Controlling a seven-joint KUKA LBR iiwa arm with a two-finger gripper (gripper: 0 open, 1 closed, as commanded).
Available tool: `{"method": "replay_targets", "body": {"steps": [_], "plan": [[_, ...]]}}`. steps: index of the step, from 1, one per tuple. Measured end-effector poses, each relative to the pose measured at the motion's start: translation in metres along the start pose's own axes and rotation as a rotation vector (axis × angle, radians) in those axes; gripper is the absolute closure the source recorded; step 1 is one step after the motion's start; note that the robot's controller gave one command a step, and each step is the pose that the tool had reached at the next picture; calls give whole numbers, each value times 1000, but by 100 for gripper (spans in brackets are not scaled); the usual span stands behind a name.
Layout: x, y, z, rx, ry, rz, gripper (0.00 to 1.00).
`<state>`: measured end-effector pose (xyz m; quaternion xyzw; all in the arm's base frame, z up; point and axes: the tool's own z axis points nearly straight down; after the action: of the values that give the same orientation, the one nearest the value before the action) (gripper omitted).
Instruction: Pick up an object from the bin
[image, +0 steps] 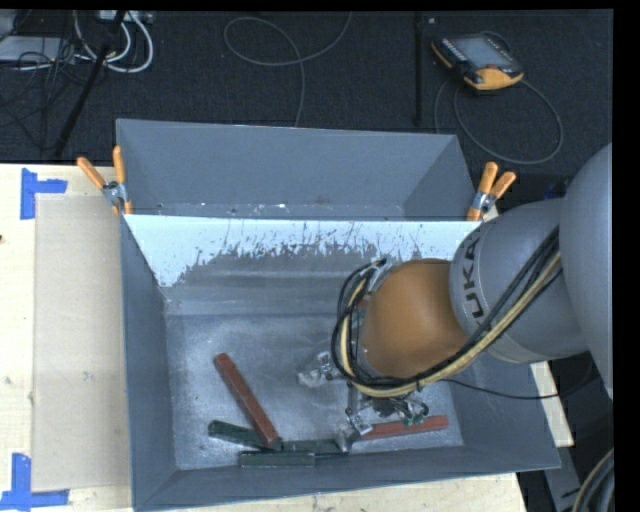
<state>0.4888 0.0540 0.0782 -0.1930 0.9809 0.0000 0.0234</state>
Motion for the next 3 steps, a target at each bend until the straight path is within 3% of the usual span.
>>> {"method": "replay_targets", "body": {"steps": [1, 2, 3], "plan": [[24, -26, -35, -12, 42, -70, 0], [29, -36, -47, -12, 46, -84, 0], [24, -36, -48, -11, 46, -96, 0]]}}
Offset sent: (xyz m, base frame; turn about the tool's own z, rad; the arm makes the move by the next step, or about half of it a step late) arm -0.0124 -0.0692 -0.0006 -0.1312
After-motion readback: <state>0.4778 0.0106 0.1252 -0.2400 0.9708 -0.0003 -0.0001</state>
